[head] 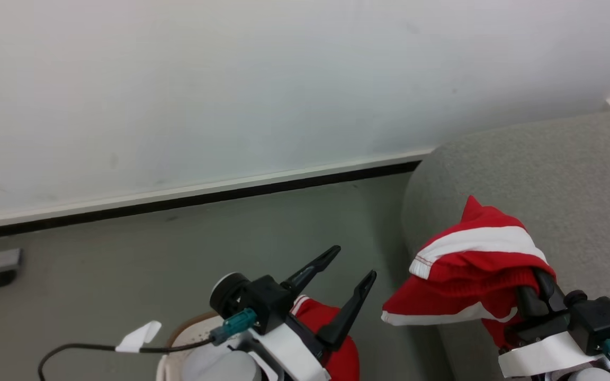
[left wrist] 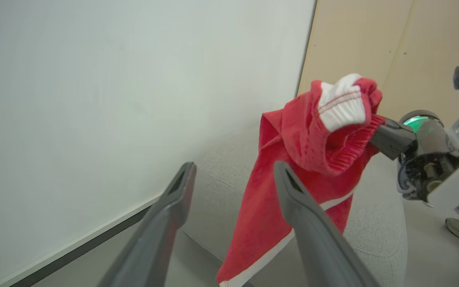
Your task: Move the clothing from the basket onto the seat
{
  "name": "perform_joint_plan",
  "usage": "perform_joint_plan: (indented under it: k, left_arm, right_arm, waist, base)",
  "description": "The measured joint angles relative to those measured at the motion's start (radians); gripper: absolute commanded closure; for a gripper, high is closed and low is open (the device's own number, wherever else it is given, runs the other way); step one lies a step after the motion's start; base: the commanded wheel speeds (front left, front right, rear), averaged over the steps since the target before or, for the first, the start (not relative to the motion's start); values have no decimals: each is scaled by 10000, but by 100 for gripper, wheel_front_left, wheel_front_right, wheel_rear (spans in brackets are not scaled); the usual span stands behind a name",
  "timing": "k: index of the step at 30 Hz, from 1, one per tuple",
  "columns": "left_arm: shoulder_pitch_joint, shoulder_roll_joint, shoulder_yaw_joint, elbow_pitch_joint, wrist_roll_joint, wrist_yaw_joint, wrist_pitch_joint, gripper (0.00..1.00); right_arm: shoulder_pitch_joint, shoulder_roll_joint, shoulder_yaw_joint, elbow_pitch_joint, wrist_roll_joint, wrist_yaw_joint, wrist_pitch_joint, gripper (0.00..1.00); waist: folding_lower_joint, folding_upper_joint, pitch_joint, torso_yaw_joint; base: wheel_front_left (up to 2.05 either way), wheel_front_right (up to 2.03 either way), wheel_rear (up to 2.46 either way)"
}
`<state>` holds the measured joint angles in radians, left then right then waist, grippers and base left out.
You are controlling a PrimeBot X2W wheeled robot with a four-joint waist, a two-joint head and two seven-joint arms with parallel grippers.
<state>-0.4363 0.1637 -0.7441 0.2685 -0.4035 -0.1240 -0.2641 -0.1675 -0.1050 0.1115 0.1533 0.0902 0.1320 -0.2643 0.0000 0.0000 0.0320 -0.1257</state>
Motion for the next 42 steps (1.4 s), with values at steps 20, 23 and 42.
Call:
perform_joint_plan:
  k: [20, 23, 42]
  left_arm:
    - [118, 153, 293, -282, 754, -48, 0, 0]
    - [82, 151, 259, -249, 779, -48, 0, 0]
    - [-354, 1083, 876, -861, 617, -67, 0, 0]
  right_arm:
    - [-78, 109, -73, -479, -355, 0, 0, 100]
    - [-152, 109, -82, -414, -339, -2, 0, 100]
    - [-4137, -1352, -915, 606, -514, 0, 736, 100]
  waist:
    - [0, 1, 976, -3106]
    - [0, 1, 1052, -3112]
    - [2, 0, 2990, -1876]
  base:
    - [0, 0, 0]
    - [0, 0, 0]
    - [0, 0, 0]
